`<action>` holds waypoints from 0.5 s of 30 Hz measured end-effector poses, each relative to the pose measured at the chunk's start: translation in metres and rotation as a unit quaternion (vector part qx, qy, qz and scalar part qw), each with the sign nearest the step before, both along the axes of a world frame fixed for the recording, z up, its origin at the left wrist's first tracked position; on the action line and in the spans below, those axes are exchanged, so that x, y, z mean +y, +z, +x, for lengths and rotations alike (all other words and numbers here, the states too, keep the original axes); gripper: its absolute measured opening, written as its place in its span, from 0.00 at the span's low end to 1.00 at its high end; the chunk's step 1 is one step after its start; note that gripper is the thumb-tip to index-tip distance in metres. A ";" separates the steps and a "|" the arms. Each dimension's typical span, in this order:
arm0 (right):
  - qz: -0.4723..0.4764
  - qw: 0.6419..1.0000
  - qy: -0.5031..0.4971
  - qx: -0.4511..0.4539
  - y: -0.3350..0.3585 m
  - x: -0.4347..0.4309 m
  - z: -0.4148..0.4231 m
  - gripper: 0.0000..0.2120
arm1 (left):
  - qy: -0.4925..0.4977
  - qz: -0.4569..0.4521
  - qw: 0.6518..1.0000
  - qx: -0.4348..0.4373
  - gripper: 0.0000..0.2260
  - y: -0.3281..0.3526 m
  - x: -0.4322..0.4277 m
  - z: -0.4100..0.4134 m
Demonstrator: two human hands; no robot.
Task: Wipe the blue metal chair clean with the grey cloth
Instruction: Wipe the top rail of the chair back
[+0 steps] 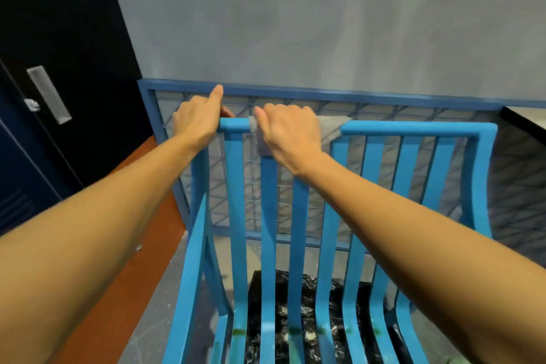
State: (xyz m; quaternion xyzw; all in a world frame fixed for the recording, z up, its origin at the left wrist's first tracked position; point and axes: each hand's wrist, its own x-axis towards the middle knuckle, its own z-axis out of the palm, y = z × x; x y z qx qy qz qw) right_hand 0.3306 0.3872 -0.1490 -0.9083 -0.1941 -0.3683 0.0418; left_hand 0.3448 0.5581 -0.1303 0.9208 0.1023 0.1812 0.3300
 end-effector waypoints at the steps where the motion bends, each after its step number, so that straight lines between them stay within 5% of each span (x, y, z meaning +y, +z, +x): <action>1: 0.000 1.000 0.024 -0.007 -0.002 0.016 0.001 0.18 | -0.050 -0.091 0.995 0.009 0.31 0.003 0.004 0.004; 3: -0.027 0.998 0.058 -0.010 -0.005 0.045 0.002 0.20 | -0.145 -0.293 0.945 0.027 0.35 0.007 0.015 0.005; 6: -0.073 0.990 0.123 -0.015 -0.010 0.070 0.003 0.18 | -0.153 -0.443 0.883 0.022 0.32 0.004 0.032 -0.010; 11: -0.148 0.969 0.199 -0.003 -0.004 0.079 0.009 0.24 | -0.125 -0.524 0.842 0.042 0.23 -0.038 0.053 -0.038; 15: -0.160 0.966 0.201 0.028 0.001 0.086 0.010 0.27 | -0.104 -0.515 0.848 0.068 0.27 -0.059 0.070 -0.053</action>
